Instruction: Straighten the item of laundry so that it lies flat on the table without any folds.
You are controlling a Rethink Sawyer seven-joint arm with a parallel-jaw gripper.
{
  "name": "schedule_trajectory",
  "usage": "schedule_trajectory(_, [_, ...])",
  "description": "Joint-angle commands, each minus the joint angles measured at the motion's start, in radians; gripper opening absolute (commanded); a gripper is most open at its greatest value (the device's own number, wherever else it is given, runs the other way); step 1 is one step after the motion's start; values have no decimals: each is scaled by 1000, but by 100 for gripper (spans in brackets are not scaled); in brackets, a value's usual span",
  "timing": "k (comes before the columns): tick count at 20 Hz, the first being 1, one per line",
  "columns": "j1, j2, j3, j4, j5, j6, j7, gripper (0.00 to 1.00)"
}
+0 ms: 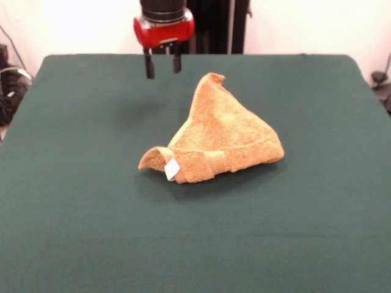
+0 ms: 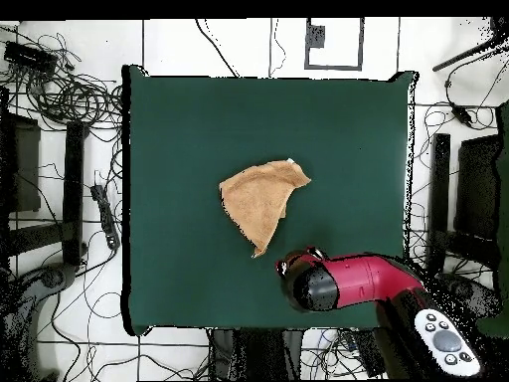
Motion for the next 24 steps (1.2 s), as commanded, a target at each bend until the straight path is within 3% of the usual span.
schedule_trajectory(1, [96, 10, -27, -51, 93, -58, 253, 100])
schedule_trajectory(24, [295, 51, -192, -46, 254, -189, 277, 100])
